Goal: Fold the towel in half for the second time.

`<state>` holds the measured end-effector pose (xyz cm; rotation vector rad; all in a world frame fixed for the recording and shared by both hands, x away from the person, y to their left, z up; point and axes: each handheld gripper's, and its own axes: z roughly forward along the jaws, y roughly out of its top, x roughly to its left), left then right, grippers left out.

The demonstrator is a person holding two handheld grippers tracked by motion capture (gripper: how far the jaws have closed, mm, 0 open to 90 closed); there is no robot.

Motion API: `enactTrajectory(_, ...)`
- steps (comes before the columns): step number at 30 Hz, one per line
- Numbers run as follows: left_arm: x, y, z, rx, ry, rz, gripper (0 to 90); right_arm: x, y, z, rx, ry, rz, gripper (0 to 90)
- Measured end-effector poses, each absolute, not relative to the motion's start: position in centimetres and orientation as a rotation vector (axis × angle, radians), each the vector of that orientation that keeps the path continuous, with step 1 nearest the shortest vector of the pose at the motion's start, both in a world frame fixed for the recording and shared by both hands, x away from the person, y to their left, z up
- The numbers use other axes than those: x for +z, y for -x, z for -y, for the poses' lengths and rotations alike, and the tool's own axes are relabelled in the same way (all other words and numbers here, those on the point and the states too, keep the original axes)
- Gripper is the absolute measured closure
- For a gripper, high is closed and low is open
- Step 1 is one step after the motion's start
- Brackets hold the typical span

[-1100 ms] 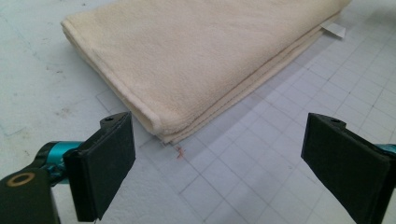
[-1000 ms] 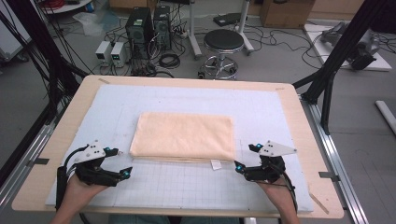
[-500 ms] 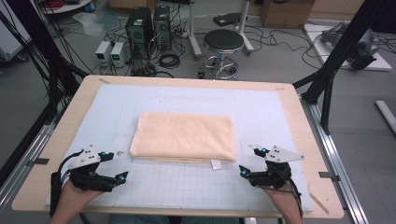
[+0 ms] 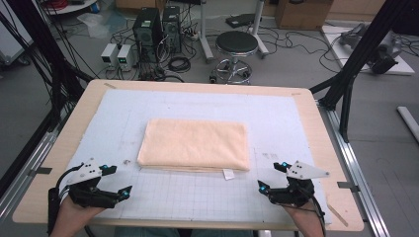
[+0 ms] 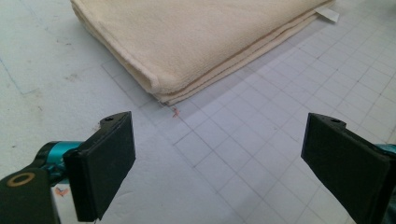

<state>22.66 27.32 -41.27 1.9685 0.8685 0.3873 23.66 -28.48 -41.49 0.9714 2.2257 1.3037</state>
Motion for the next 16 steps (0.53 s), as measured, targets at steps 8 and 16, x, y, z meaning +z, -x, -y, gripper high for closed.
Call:
enactTrajectory(8, -41.28, -22.36, -27.53, 0.391, -1.966, -0.868, 10.3, -41.55, -23.23, 28.55, 1.296, -0.963, -2.228, 15.7)
enactTrajectory(16, -41.33, -22.46, -27.69, 0.386, -1.967, -0.867, 10.3, -41.6, -23.27, 28.4, 1.3, -0.966, -2.238, 15.8)
